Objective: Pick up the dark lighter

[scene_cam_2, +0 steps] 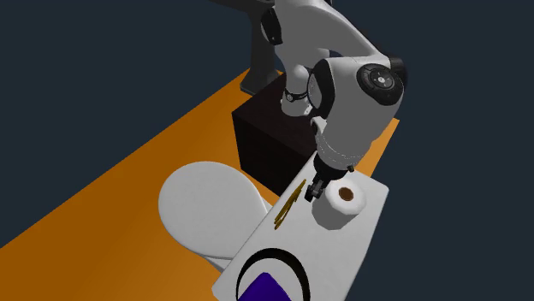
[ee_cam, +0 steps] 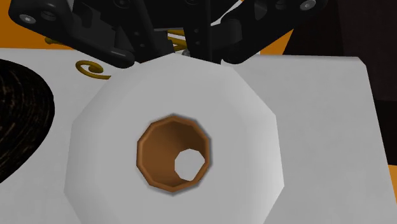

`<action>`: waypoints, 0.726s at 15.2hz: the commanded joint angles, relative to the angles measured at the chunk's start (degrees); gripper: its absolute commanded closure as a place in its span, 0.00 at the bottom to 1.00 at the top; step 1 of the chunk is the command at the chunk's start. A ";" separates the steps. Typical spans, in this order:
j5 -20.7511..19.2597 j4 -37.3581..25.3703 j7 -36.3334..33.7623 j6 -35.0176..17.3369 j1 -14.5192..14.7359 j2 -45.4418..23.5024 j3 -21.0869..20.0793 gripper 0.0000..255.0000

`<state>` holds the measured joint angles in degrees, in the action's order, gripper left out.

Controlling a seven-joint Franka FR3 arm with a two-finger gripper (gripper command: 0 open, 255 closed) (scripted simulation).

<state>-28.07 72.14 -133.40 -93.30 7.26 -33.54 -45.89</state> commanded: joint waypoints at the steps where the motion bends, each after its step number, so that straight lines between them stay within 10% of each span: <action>1: 0.01 0.09 -0.01 -0.04 0.01 -0.07 0.01 1.00; 11: -0.23 -7.87 1.29 6.57 2.59 -0.76 0.22 1.00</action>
<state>-28.34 64.95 -132.33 -87.44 9.74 -34.38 -45.65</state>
